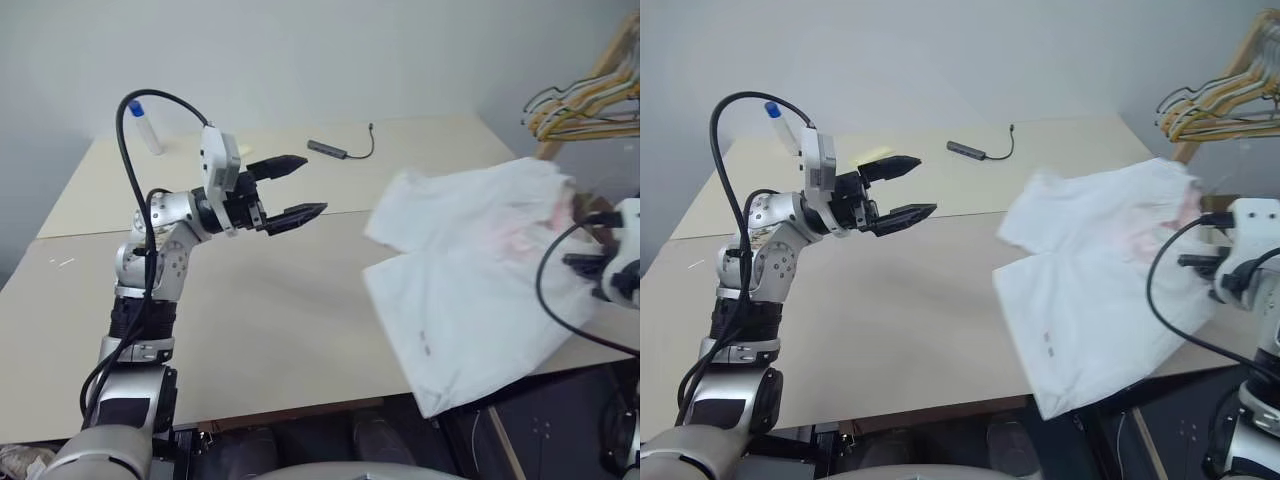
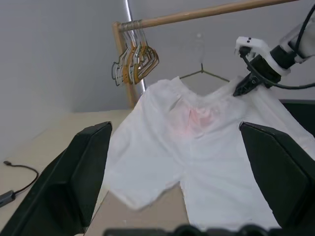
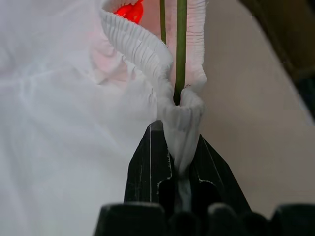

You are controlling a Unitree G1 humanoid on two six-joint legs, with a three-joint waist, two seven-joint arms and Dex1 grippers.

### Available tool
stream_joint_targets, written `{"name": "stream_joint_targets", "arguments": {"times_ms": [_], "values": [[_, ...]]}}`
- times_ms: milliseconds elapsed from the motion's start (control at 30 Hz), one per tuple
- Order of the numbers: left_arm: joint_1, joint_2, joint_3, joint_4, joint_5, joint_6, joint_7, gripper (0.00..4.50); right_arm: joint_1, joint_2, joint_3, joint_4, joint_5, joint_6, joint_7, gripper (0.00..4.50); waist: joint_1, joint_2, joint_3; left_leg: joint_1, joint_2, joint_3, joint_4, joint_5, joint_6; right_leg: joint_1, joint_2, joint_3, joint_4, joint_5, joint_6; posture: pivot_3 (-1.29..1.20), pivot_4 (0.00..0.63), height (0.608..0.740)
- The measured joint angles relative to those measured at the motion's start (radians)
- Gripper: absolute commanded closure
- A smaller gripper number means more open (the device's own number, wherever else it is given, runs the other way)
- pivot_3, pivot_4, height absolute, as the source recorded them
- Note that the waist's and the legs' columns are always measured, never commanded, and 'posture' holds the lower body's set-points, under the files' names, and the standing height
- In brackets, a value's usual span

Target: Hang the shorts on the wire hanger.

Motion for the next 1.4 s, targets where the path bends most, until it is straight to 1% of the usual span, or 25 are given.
{"name": "stream_joint_targets", "arguments": {"times_ms": [133, 233, 367, 433, 567, 800, 967, 1167, 1333, 1400], "values": [[-0.005, 0.010, 0.000, 0.009, -0.002, -0.007, -0.018, 0.01, -0.023, -0.005, -0.021, 0.060, -0.070, -0.002, -0.093, 4.50, -0.043, 0.002, -0.001, 0.001, 0.000, 0.001, -0.001, 0.000, 0.000, 0.000, 0.000, 0.002, 0.000, 0.000, 0.000, -0.24, 0.000, 0.740], [-0.012, 0.008, 0.006, 0.010, -0.023, -0.006, -0.025, 0.01, -0.103, 0.038, -0.069, 0.104, -0.127, -0.030, -0.191, 4.50, -0.069, 0.007, -0.004, 0.002, 0.000, 0.001, -0.002, 0.000, 0.000, 0.001, 0.000, 0.004, 0.000, 0.000, 0.000, -0.25, 0.000, 0.740], [-0.020, 0.007, 0.005, 0.016, -0.022, -0.020, -0.029, 0.01, -0.205, 0.087, -0.095, 0.185, -0.189, -0.131, -0.317, 4.50, -0.091, 0.010, -0.006, 0.012, 0.000, 0.001, -0.006, 0.000, 0.000, 0.012, 0.000, 0.003, -0.004, 0.000, 0.001, -0.24, 0.000, 0.740], [-0.025, 0.007, 0.006, 0.025, -0.019, -0.031, -0.025, 0.01, -0.238, 0.100, -0.099, 0.232, -0.217, -0.185, -0.377, 4.50, -0.093, 0.010, -0.006, 0.017, 0.000, 0.001, -0.008, 0.000, 0.000, 0.016, 0.000, 0.003, -0.007, -0.001, 0.001, -0.24, 0.000, 0.740], [-0.030, 0.009, 0.006, 0.032, -0.020, -0.036, -0.026, 0.01, -0.346, 0.119, -0.157, 0.345, -0.233, -0.292, -0.477, 4.50, -0.095, 0.013, -0.007, 0.017, 0.000, 0.002, -0.009, 0.000, 0.000, 0.017, 0.000, 0.004, -0.009, -0.001, 0.001, -0.24, 0.000, 0.740], [-0.035, 0.024, 0.016, 0.036, -0.022, -0.059, -0.028, 0.01, -0.457, 0.114, -0.236, 0.538, -0.219, -0.444, -0.561, 4.50, -0.092, 0.013, -0.007, 0.017, 0.000, 0.002, -0.009, 0.000, 0.000, 0.018, 0.000, 0.003, -0.011, -0.001, 0.001, -0.23, 0.000, 0.740], [-0.035, 0.027, 0.042, 0.034, -0.050, -0.067, -0.044, 0.01, -0.534, 0.067, -0.284, 0.708, -0.195, -0.472, -0.608, 4.50, -0.091, 0.014, -0.007, 0.017, 0.000, 0.002, -0.010, 0.000, 0.000, 0.018, 0.000, 0.004, -0.011, -0.001, 0.001, -0.23, 0.000, 0.740], [-0.035, 0.029, 0.050, 0.034, -0.062, -0.068, -0.053, 0.01, -0.609, 0.055, -0.326, 0.845, -0.166, -0.483, -0.698, 4.50, -0.093, 0.015, -0.007, 0.018, 0.000, 0.002, -0.010, 0.000, 0.000, 0.019, 0.000, 0.004, -0.012, -0.001, 0.001, -0.23, 0.000, 0.740], [-0.037, 0.029, 0.050, 0.035, -0.062, -0.069, -0.054, 0.01, -0.633, 0.042, -0.331, 0.905, -0.139, -0.519, -0.746, 4.50, -0.091, 0.015, -0.007, 0.017, 0.000, 0.002, -0.010, 0.000, 0.000, 0.019, 0.000, 0.004, -0.013, -0.001, 0.001, -0.23, 0.000, 0.740], [-0.041, 0.030, 0.051, 0.035, -0.062, -0.069, -0.054, 0.01, -0.612, 0.036, -0.298, 0.910, -0.141, -0.539, -0.738, 4.50, -0.089, 0.015, -0.007, 0.017, 0.000, 0.002, -0.010, 0.000, 0.000, 0.019, 0.000, 0.004, -0.013, -0.001, 0.001, -0.22, 0.000, 0.740]]}}
